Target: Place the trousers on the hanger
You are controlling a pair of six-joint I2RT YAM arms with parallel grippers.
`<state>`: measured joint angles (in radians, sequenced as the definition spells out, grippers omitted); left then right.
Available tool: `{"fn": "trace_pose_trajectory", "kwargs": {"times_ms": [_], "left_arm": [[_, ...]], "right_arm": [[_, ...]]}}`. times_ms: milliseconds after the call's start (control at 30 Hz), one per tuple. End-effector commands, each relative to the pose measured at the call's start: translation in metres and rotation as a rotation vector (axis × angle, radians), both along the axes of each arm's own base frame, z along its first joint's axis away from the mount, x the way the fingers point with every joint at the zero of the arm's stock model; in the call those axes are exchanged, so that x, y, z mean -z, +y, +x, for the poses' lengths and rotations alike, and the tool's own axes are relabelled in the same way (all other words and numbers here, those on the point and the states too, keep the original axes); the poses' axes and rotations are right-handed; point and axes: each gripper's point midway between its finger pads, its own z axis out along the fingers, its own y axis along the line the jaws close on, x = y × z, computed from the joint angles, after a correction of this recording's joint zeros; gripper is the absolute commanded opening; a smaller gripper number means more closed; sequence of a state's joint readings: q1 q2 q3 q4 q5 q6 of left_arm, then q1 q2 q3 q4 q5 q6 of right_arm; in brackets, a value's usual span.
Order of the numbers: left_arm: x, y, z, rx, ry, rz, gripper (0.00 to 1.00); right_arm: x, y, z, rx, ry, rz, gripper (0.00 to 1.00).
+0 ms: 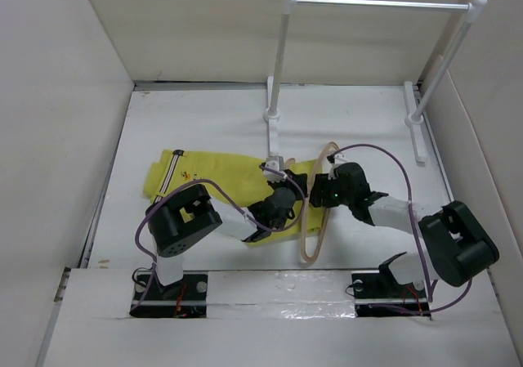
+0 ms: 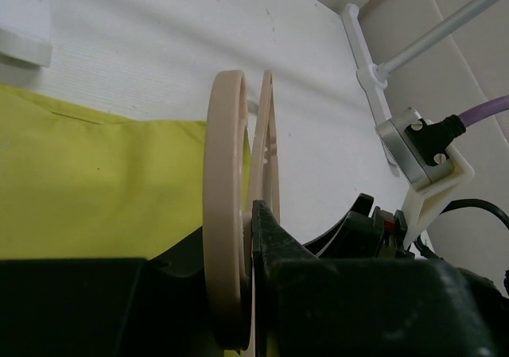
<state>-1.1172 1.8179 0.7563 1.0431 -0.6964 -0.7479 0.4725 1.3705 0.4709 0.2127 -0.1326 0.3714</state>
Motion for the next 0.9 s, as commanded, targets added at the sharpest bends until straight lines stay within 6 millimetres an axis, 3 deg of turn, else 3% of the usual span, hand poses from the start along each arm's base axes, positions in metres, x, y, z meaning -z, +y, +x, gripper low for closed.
{"fn": "trace_pose_trajectory", "kwargs": {"times_ms": [0, 33, 100, 167, 300, 333, 367, 533, 667, 867], "left_arm": [[-0.008, 0.009, 0.007, -0.021, -0.043, 0.002, 0.0], [-0.008, 0.011, 0.007, -0.026, -0.053, 0.01, 0.0], [-0.008, 0.014, 0.008, -0.032, -0.08, 0.031, 0.0], [-0.003, 0.019, 0.009, -0.049, -0.083, 0.058, 0.0], [-0.002, 0.034, 0.017, -0.082, -0.087, 0.07, 0.0], [-0.005, 0.035, 0.017, -0.086, -0.091, 0.069, 0.0], [-0.004, 0.038, 0.017, -0.091, -0.096, 0.088, 0.0], [-0.001, 0.057, 0.018, -0.132, -0.1, 0.125, 0.0], [0.007, 0.074, 0.015, -0.168, -0.086, 0.175, 0.0], [0.009, 0.098, 0.008, -0.204, -0.082, 0.228, 0.0]], "right_arm": [[-0.011, 0.007, 0.014, 0.017, -0.063, 0.034, 0.56], [-0.011, 0.01, 0.012, -0.002, -0.061, 0.047, 0.49], [-0.014, 0.011, 0.004, -0.022, -0.061, 0.064, 0.16], [-0.018, 0.01, -0.004, -0.035, -0.063, 0.084, 0.0], [-0.048, -0.001, -0.008, -0.019, -0.134, 0.081, 0.0], [-0.048, -0.013, -0.009, 0.017, -0.127, 0.054, 0.0], [-0.062, -0.018, -0.008, 0.029, -0.174, 0.058, 0.0], [-0.074, -0.052, -0.006, 0.107, -0.195, 0.044, 0.0], [-0.078, -0.066, -0.007, 0.127, -0.185, 0.052, 0.0], [-0.101, -0.093, -0.004, 0.233, -0.25, 0.077, 0.0]]}}
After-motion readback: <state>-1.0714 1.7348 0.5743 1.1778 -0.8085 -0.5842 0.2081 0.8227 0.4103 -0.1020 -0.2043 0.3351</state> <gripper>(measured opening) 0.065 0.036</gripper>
